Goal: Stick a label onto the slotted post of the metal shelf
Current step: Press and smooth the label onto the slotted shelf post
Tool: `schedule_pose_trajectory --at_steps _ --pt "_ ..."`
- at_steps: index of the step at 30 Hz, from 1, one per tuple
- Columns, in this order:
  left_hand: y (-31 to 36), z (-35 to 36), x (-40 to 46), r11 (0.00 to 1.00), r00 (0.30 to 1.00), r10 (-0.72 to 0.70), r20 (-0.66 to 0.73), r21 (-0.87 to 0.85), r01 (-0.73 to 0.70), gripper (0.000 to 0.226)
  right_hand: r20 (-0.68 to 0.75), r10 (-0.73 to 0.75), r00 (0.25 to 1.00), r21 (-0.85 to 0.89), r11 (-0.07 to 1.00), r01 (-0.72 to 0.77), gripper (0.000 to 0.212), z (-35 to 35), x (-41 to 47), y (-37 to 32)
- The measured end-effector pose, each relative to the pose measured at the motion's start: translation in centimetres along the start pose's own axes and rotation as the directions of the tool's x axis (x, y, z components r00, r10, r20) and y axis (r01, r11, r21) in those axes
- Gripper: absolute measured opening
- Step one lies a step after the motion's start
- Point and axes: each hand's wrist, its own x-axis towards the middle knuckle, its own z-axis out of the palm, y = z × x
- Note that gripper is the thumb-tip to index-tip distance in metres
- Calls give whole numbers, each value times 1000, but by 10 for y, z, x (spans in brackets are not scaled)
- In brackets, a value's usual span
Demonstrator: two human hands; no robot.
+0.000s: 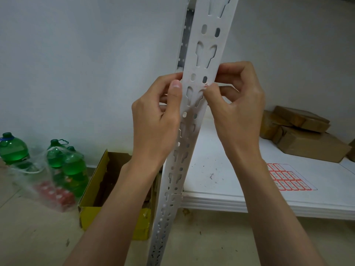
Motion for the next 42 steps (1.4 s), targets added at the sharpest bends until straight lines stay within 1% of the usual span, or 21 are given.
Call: schedule_pose_trajectory --at_steps 1,3,5,6,9,12,15,18,25,28,30,34,36,38,42 --pt "1 0 0 1000 1000 6 -10 10 -6 36 -17 7 1000 8 1000 -7 16 0 -2 1" --pt "3 0 -1 998 998 45 -41 35 -44 33 -111 -24 994 -11 1000 23 14 -1 -6 3" --pt "6 1 0 990 991 119 -64 78 -114 36 -213 -116 970 -79 992 101 12 -1 -10 8" --pt "6 1 0 986 987 145 -66 92 -138 37 -226 -169 959 -119 982 145 12 -2 -13 10" --pt "7 1 0 989 989 134 -60 74 -130 38 -187 -288 939 -216 945 247 14 -1 -18 16" --pt "8 1 -1 994 992 103 -67 47 -100 37 -179 -355 918 -267 915 302 16 1 -19 20" --pt "10 0 -1 997 994 78 -82 21 -76 37 -187 -399 898 -300 893 335 13 1 -17 20" --pt "11 -2 -2 998 994 60 -90 16 -59 37 -193 -391 900 -308 895 323 10 5 -17 17" --pt "13 -3 -5 999 995 51 -90 9 -50 39 -235 -306 922 -309 923 228 5 14 -18 11" --pt "13 -3 -5 999 995 46 -92 6 -46 39 -242 -294 925 -308 927 214 3 18 -19 11" --pt "13 -3 -5 999 995 47 -90 7 -47 38 -231 -288 929 -296 931 214 4 20 -19 12" --pt "12 -3 -5 999 996 46 -83 6 -46 37 -146 -286 947 -275 931 239 4 19 -19 17" --pt "11 -3 -4 999 996 45 -82 13 -44 37 -156 -274 949 -242 942 232 5 17 -23 19" --pt "11 -3 -4 999 995 44 -85 18 -43 37 -195 -248 949 -167 962 217 5 14 -25 18" --pt "10 -2 -4 999 995 45 -87 22 -43 36 -266 -139 954 -62 990 127 23 9 -23 15"
